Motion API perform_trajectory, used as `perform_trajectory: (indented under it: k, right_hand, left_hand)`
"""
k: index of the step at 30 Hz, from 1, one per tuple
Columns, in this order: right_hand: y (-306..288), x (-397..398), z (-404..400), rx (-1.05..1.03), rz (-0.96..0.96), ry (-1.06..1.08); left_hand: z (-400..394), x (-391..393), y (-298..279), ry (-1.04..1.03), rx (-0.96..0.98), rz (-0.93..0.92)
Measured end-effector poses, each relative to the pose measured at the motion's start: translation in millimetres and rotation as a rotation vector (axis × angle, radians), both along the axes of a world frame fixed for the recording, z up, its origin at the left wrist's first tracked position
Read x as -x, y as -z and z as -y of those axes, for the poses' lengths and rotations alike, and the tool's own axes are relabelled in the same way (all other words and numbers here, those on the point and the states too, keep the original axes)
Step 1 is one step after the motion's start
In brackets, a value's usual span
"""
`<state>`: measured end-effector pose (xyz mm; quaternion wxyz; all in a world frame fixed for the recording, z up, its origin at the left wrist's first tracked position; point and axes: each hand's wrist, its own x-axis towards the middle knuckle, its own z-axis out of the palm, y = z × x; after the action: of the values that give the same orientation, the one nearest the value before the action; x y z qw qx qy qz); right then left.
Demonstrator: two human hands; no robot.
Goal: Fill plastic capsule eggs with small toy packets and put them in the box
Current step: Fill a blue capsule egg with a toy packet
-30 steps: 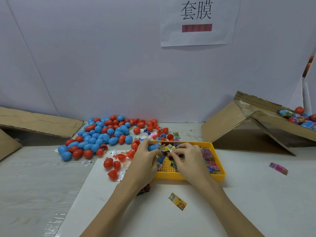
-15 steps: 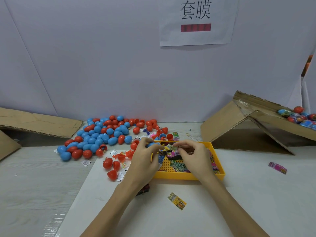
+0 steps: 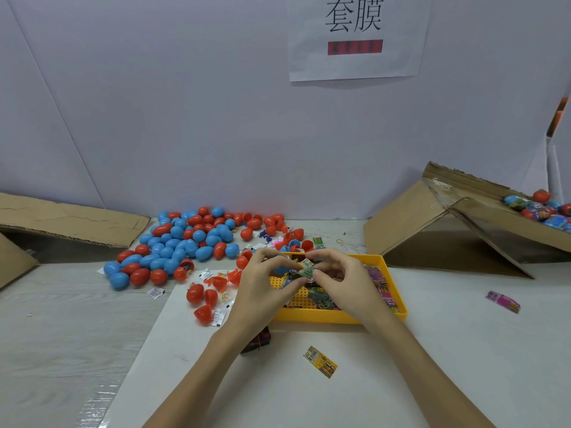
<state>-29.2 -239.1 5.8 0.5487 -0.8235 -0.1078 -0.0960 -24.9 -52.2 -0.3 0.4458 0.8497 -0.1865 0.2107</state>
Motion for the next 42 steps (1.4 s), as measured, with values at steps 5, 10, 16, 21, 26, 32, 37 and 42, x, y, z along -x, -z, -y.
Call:
perform_trajectory:
  k: [5, 10, 16, 21, 26, 32, 37, 42]
  right_hand:
    - [2.5, -0.7, 0.3, 0.014, 0.003, 0.017]
    - [0.0, -1.5, 0.4, -0.167, -0.03, 0.0]
    - [-1.3, -1.1, -1.2, -0.16, -0.033, -0.014]
    - [0.4, -0.8, -0.9, -0.066, -0.037, -0.003]
    - [0.4, 0.5, 1.4, -0.095, -0.041, 0.018]
    - [0.7, -2.0, 0.7, -0.066, -0.03, 0.056]
    - [0.2, -0.4, 1.7, -0.037, -0.049, 0.008]
    - [-1.3, 1.2, 0.7, -0.011, -0.046, -0.032]
  left_hand:
    - [0.2, -0.4, 2.0, -0.042, -0.008, 0.036]
    - [0.9, -1.3, 2.1, -0.052, 0.043, 0.015]
    - [1.3, -3.6, 2.1, -0.057, 0.11, -0.065]
    - [0.5, -2.7, 2.5, -0.013, 0.052, -0.071]
    - [-1.3, -2.1, 7.8, 0.046, -0.165, 0.023]
    - [-0.4, -0.1, 1.3, 0.073, -0.029, -0.004]
    - [0.6, -0.7, 1.2, 0.057, -0.019, -0.042]
    - [-1.0, -3.1, 1.8, 0.061, 0.055, -0.08]
